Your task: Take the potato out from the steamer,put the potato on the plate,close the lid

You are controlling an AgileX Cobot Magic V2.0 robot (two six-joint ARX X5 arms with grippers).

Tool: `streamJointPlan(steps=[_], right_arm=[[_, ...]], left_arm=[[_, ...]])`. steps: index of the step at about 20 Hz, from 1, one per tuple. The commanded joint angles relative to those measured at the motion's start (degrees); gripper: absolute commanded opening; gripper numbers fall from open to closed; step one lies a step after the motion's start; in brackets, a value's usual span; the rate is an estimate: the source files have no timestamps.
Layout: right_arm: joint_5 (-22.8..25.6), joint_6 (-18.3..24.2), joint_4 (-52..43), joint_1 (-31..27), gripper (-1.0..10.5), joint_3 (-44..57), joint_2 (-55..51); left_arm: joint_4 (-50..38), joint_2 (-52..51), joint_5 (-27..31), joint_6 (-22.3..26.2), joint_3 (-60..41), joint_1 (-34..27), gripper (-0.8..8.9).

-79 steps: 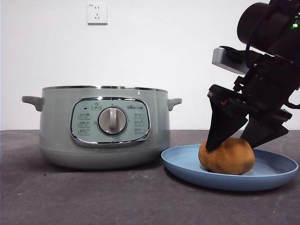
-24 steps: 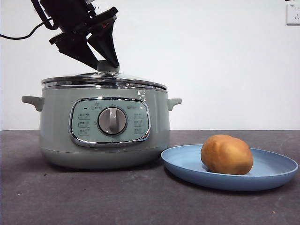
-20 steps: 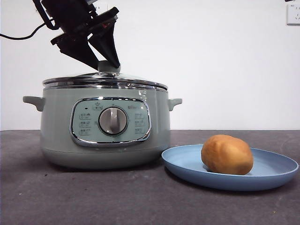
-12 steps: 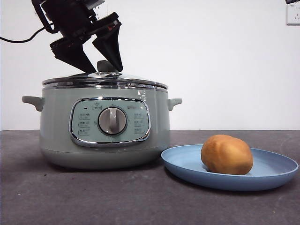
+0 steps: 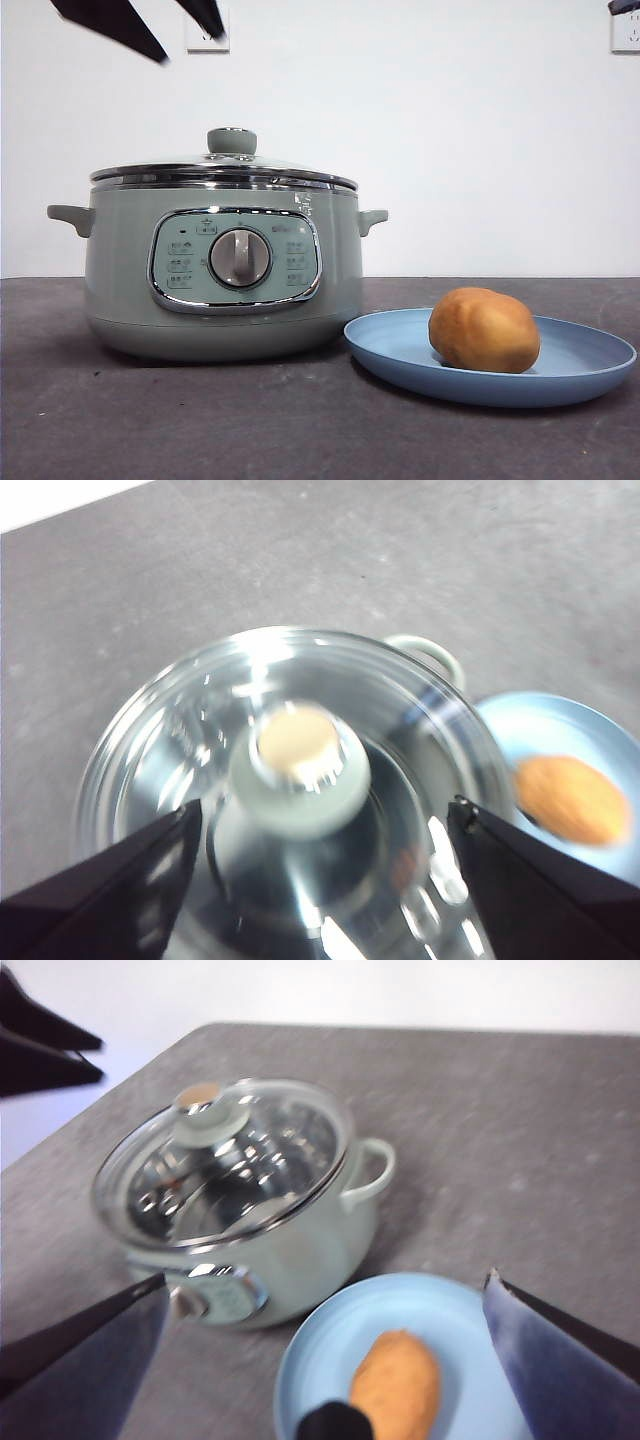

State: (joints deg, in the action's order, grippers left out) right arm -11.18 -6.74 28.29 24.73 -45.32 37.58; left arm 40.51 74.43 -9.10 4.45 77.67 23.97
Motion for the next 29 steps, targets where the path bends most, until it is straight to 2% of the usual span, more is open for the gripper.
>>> streamJointPlan(steps=[1,4,7,8,10,11,12,29], right_arm=[[-2.9,-1.0,2.3,0.1,5.6,-0.2,-0.1],[-8.4,-1.4,7.3,0.2,5.6,-0.2,-0.1],[-13.4,-1.4,13.3,0.2,4.4,-0.2,-0.1],[-14.5,-1.4,14.9,0.1,3.7,-0.2,-0.1],[-14.6,-1.4,16.8,0.2,1.9,-0.2,-0.1],[-14.6,-1.4,17.3,0.2,0.7,-0.2,-0.1],[-14.6,-1.4,17.4,0.2,-0.3,-0.2,-0.1],[-14.2,-1.3,17.4,0.2,0.0,-0.2,-0.1]], left_arm=[[5.5,-6.0,-0.3,-0.4,-0.3,0.1,4.08],[14.3,-13.6,-0.4,-1.7,-0.3,0.1,4.08],[23.1,-19.0,-0.8,-1.7,-0.3,0.1,4.0],[25.6,-20.2,-2.0,-1.6,-0.3,0.1,3.28],[28.8,-21.5,-4.4,-1.6,-0.3,0.1,0.39],[29.6,-21.6,-4.8,-1.7,-0.3,0.1,-0.1],[30.4,-21.8,-4.8,-1.6,-0.3,0.1,-0.06],[30.7,-21.7,-4.5,-1.6,-0.3,0.1,-0.04]])
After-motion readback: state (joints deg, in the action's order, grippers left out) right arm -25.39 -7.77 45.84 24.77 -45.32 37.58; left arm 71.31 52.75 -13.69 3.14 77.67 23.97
